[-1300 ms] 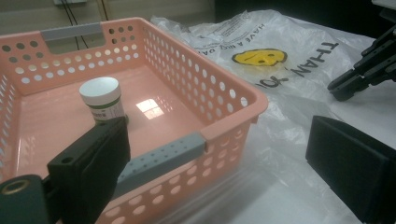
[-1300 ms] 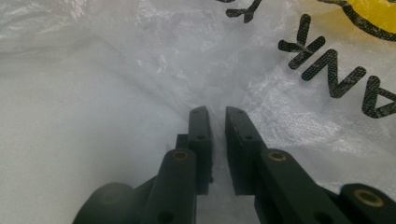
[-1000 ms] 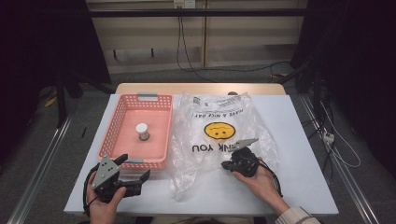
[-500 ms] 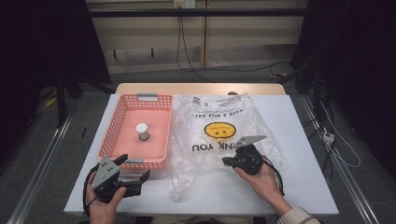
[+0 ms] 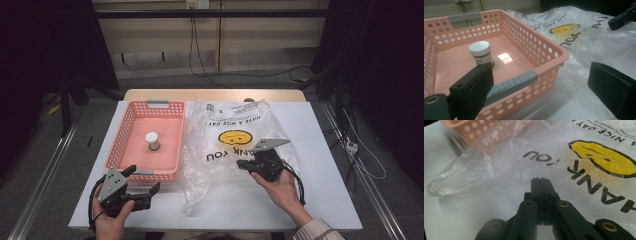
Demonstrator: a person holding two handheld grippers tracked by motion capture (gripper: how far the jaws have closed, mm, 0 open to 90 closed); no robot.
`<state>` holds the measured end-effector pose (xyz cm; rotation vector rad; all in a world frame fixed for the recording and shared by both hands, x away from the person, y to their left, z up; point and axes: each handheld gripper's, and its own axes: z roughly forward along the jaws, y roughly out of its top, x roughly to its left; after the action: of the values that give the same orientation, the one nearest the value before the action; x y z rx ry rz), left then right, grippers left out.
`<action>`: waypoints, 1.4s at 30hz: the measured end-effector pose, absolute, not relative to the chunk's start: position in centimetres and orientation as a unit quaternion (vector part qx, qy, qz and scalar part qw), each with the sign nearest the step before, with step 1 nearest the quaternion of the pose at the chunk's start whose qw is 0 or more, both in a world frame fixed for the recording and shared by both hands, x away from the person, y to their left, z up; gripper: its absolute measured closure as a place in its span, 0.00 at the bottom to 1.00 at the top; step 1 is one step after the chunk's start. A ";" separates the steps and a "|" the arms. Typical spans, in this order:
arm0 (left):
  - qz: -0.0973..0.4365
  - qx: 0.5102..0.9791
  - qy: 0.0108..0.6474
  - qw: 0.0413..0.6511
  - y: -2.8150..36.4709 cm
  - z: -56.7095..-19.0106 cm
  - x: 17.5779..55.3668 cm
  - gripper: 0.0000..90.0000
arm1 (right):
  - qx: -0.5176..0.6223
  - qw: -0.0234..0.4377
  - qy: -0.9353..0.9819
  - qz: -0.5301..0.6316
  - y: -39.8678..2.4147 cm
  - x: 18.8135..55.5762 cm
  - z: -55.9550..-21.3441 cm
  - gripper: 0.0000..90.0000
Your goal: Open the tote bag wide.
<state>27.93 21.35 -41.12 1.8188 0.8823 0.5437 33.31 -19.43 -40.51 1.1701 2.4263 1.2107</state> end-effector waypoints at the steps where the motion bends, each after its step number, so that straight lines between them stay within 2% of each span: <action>1: 0.225 0.752 0.365 0.501 21.4 -41.1 27.9 0.07 | 0.395 0.090 0.816 0.412 -19.4 33.4 -40.4 1.00; 12: 0.225 0.750 0.366 0.503 21.4 -41.1 27.9 0.07 | 0.403 0.089 0.790 0.452 -20.0 34.5 -38.9 1.00; 34: 0.225 0.745 0.368 0.509 21.8 -41.0 28.2 0.07 | 0.394 0.116 0.739 0.533 -20.2 37.4 -34.4 1.00; 42: 0.227 0.743 0.372 0.508 21.9 -40.9 28.1 0.07 | 0.393 0.106 0.738 0.538 -20.6 37.2 -34.6 1.00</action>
<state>28.09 21.95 -40.93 1.7900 0.8960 0.5470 37.24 -20.63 -34.62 1.1593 2.1743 1.5849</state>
